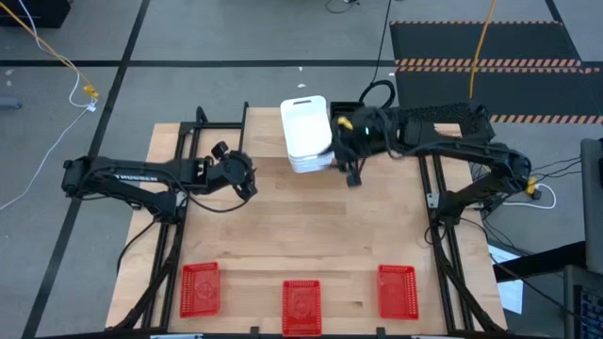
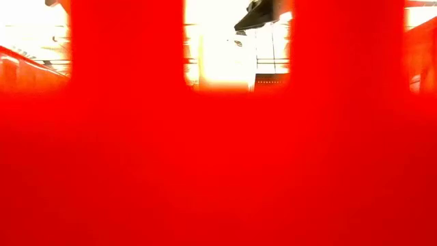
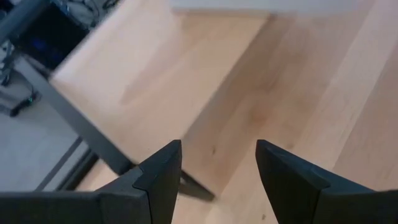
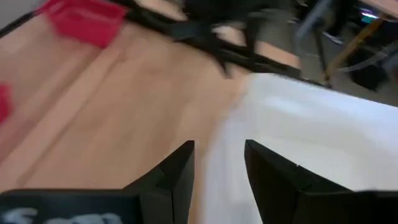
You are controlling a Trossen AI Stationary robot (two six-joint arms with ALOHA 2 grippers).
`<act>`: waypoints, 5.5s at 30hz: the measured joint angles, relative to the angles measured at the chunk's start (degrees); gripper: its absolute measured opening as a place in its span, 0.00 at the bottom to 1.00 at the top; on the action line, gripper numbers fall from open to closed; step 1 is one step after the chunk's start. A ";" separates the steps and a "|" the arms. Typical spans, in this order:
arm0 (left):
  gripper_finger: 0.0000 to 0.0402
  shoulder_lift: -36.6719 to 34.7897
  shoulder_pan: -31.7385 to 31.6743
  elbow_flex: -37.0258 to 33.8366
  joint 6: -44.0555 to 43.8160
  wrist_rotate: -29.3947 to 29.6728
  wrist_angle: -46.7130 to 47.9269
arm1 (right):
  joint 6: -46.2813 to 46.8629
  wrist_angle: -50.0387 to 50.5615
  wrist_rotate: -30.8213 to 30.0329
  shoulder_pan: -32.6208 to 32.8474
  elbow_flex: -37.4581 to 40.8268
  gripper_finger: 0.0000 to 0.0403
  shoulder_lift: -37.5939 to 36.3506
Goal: Stack baskets on shelf by color
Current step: Stack the white bin on the stacked white bins on the shelf, then put the right red bin on the shelf
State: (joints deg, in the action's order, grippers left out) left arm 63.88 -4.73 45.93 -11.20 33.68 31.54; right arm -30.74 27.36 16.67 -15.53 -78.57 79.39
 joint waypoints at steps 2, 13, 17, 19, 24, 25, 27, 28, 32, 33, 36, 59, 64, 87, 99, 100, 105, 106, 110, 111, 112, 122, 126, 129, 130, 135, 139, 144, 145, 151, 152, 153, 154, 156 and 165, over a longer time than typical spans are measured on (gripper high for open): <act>0.51 0.02 0.00 -1.77 -1.50 -0.01 0.18 | -0.82 -2.35 -0.35 3.42 4.24 0.32 -1.95; 0.51 -0.18 -0.07 -5.23 -4.41 -0.02 -3.22 | -5.96 -42.55 -24.12 13.73 29.31 0.21 -0.80; 0.51 -0.17 -0.07 -5.18 -3.20 -0.01 -5.05 | -8.02 -48.61 -29.74 12.71 29.62 0.17 2.99; 0.51 -0.17 -0.31 -5.18 -2.37 -0.07 -5.52 | -9.67 -52.10 -32.61 12.21 29.56 0.15 4.57; 0.51 -0.17 -0.66 -5.18 -2.45 -0.05 -5.57 | -11.81 -57.12 -34.62 10.42 29.47 0.12 6.57; 0.51 -0.17 -0.66 -5.18 -2.45 -0.07 -5.57 | -11.92 -58.11 -34.60 10.17 29.47 0.12 6.81; 0.51 -0.17 -0.66 -5.18 -2.42 -0.07 -5.60 | -11.98 -59.84 -34.60 9.74 29.47 0.12 7.43; 0.51 -0.17 -0.66 -5.18 -2.41 -0.07 -5.67 | -11.97 -61.17 -34.58 9.44 29.47 0.12 7.80; 0.51 -0.17 -0.98 -5.18 -2.32 -0.05 -6.12 | -11.85 -64.37 -34.52 8.03 29.46 0.12 9.16; 0.51 -0.17 -1.14 -5.18 -2.06 -0.04 -6.25 | -11.81 -65.18 -34.58 7.67 29.29 0.12 9.83; 0.51 -0.17 -1.65 -5.18 -1.99 -0.01 -6.62 | -11.80 -66.09 -34.73 6.83 28.28 0.12 11.59; 0.51 -0.15 -0.70 -5.18 -1.99 0.12 -6.11 | -9.42 -61.17 -33.12 5.91 26.25 0.12 6.01; 0.51 -0.15 -0.44 -5.18 -2.49 0.12 -5.97 | -7.39 -54.97 -31.57 9.87 27.04 0.12 0.08; 0.52 -0.33 12.55 -1.47 12.47 -0.84 -24.95 | 54.50 -13.28 -40.94 57.86 18.20 0.25 -0.92; 0.51 -0.33 20.64 -1.38 15.16 -0.81 -35.16 | 102.62 21.75 -30.62 74.55 -7.16 0.32 22.61; 0.52 -0.33 21.18 -1.38 15.07 -0.82 -35.16 | 104.55 22.03 -28.73 75.48 -7.81 0.32 23.56; 0.52 -0.33 22.92 -1.38 13.70 -0.78 -35.20 | 109.42 23.76 -26.53 78.43 -8.20 0.32 25.97; 0.52 -0.33 23.12 -1.38 13.63 -0.72 -35.20 | 109.55 24.90 -26.88 78.56 -8.17 0.32 25.98; 0.51 -0.33 23.76 -1.38 13.53 -0.16 -35.20 | 108.74 31.07 -27.16 78.42 -8.19 0.32 25.71; 0.52 -0.33 23.84 -1.38 13.53 -0.16 -35.18 | 108.01 32.18 -27.04 78.26 -8.08 0.32 25.78; 0.52 -0.33 23.82 -1.38 13.53 -0.16 -35.11 | 107.35 32.30 -26.97 78.12 -7.61 0.32 25.80; 0.52 -0.33 23.87 -1.38 13.19 1.50 -33.13 | 105.29 23.69 -22.20 76.27 1.62 0.32 25.80; 0.52 -0.31 23.86 -1.38 15.83 2.73 -33.13 | 103.53 23.69 -18.22 74.46 3.24 0.22 25.84; 0.52 -0.32 23.83 -1.38 18.02 6.21 -33.16 | 96.13 20.31 -15.62 71.56 3.24 0.06 25.26; 0.52 -0.71 23.82 -1.38 18.69 7.40 -33.00 | 92.83 18.76 -15.00 70.34 3.24 0.03 24.88; 0.52 -4.21 23.78 -1.38 21.14 9.13 -32.93 | 76.01 8.69 -13.82 62.51 3.15 0.01 22.41; 0.51 -8.44 24.05 -1.36 20.51 9.17 -31.90 | 61.15 2.79 -10.16 54.40 3.20 0.00 19.65; 0.51 -13.02 24.53 -1.36 18.20 10.41 -23.84 | 45.80 0.87 -8.92 43.57 1.27 0.00 17.76; 0.52 -13.67 24.52 -1.36 17.42 11.40 -22.32 | 43.03 1.46 -9.19 41.72 0.14 0.00 17.80; 0.51 -16.17 24.48 -1.36 14.14 15.50 -15.51 | 29.80 2.85 -14.87 33.53 -7.76 0.00 17.72; 0.51 -16.39 24.48 -1.36 14.01 15.71 -14.67 | 28.14 3.40 -16.12 32.63 -9.26 0.00 17.79; 0.51 -16.48 24.48 -1.36 13.79 15.93 -14.33 | 26.38 3.93 -17.14 31.72 -11.11 0.00 17.84; 0.51 -16.51 24.44 -1.36 13.66 16.08 -14.18 | 24.56 4.21 -18.17 30.88 -12.88 0.00 17.84; 0.51 -16.76 24.26 -1.36 13.83 16.49 -13.26 | 20.65 4.32 -19.59 28.68 -16.15 0.00 18.39; 0.51 -17.83 23.41 -1.38 19.29 23.49 -11.03 | 8.13 -0.80 -21.38 16.80 -28.52 0.00 26.11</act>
State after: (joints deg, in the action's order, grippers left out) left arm 46.04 18.68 44.56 8.10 57.17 20.51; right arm -22.62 26.57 -4.71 1.26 -107.09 105.49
